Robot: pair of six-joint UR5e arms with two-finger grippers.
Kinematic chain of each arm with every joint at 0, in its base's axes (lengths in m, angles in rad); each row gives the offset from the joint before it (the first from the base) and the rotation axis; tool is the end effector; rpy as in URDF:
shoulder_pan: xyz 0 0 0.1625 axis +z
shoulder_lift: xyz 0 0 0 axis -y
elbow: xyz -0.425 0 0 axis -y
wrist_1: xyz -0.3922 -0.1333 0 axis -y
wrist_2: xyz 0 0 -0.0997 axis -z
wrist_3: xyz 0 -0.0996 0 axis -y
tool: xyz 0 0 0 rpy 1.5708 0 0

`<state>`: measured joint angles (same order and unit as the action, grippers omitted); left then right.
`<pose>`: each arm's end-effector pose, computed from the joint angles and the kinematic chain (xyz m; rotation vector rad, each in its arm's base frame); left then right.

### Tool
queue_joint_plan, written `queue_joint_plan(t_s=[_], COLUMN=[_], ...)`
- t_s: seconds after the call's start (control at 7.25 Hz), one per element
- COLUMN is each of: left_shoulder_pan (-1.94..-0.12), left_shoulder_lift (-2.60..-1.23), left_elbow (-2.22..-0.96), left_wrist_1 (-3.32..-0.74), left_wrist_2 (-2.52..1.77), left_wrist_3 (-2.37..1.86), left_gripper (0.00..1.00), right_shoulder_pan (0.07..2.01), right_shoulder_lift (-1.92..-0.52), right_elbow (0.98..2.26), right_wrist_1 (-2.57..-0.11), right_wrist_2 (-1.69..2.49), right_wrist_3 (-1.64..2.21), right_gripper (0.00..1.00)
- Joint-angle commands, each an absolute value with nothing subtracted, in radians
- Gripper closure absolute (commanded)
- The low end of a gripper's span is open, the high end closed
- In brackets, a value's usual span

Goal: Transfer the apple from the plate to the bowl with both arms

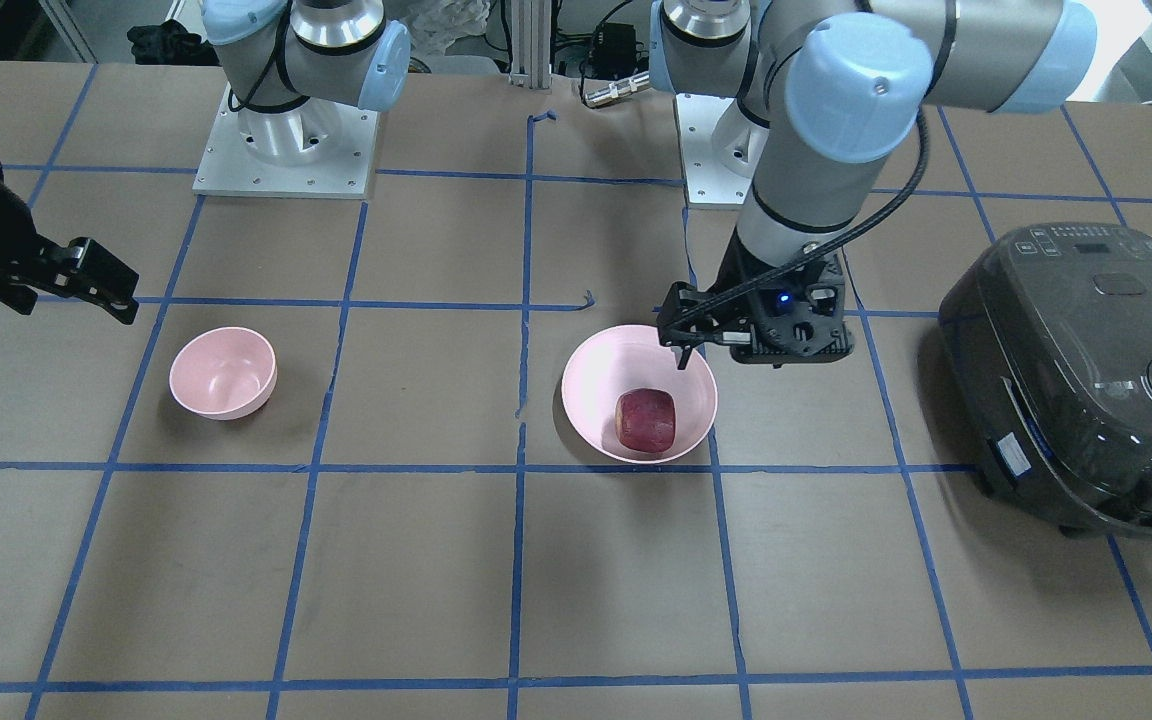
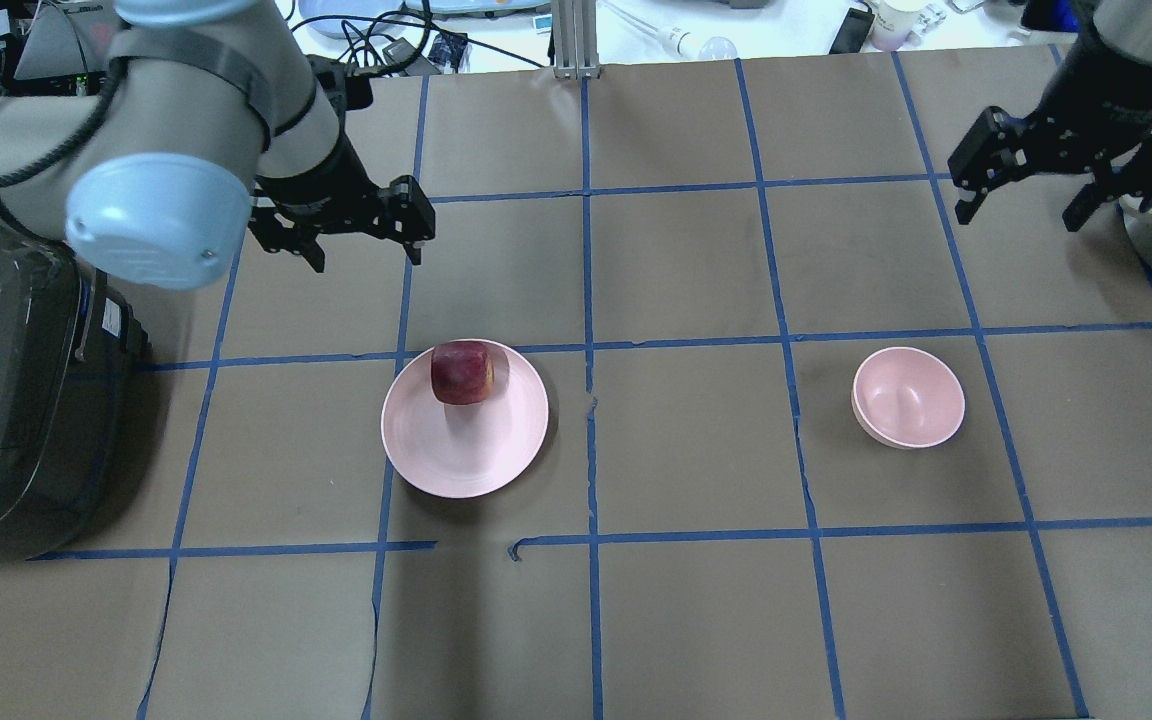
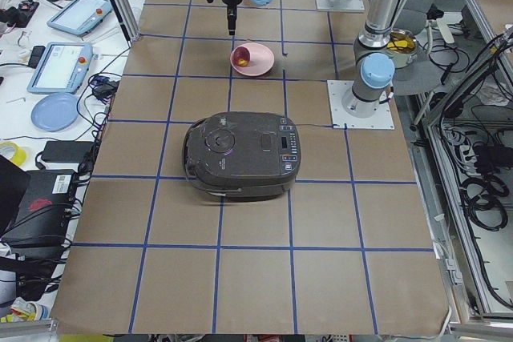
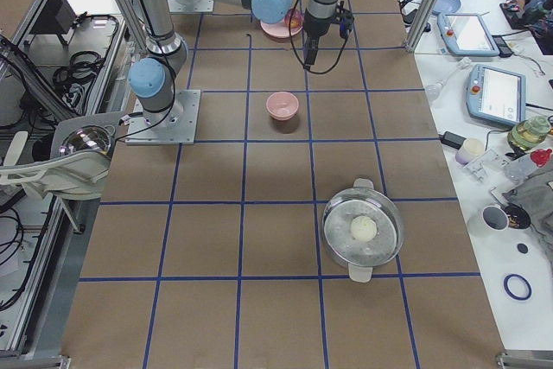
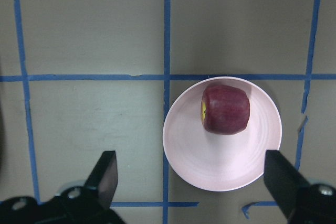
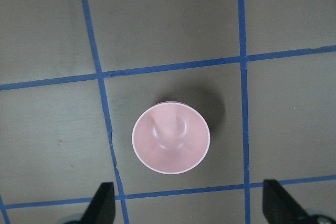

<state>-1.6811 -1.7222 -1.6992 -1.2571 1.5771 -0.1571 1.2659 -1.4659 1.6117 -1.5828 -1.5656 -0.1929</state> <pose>-0.1918 -0.5262 0.3782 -0.0736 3.1385 -0.0541 -0.0279 -0.5343 0.4162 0.1739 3.0924 0.1991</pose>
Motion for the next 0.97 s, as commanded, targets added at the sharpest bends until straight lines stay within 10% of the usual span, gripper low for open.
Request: queue_joint_plan(t_s=[0.0, 0.41, 0.83], left_shoulder_pan=[-1.721, -1.744, -1.744], left_shoulder_lift=[-1.8, -1.854, -1.919], left_elbow=[-1.774, -1.897, -1.902], left_wrist_1=[-1.124, -0.99, -0.885], left_wrist_2=[1.582, 1.58, 1.563], left_wrist_3=[-0.173, -0.192, -0.207], left_gripper=[0.0, 0.0, 0.0], right_shoulder_pan=[1.22, 1.218, 1.215], right_shoulder_lift=[-1.422, -1.417, -1.414], right_elbow=[1.846, 2.118, 2.166], right_wrist_1=[-1.839, -2.168, -2.267], right_wrist_2=[-1.572, -1.572, -1.572], right_wrist_3=[-0.23, -0.276, -0.372], right_gripper=[0.0, 0.03, 0.81])
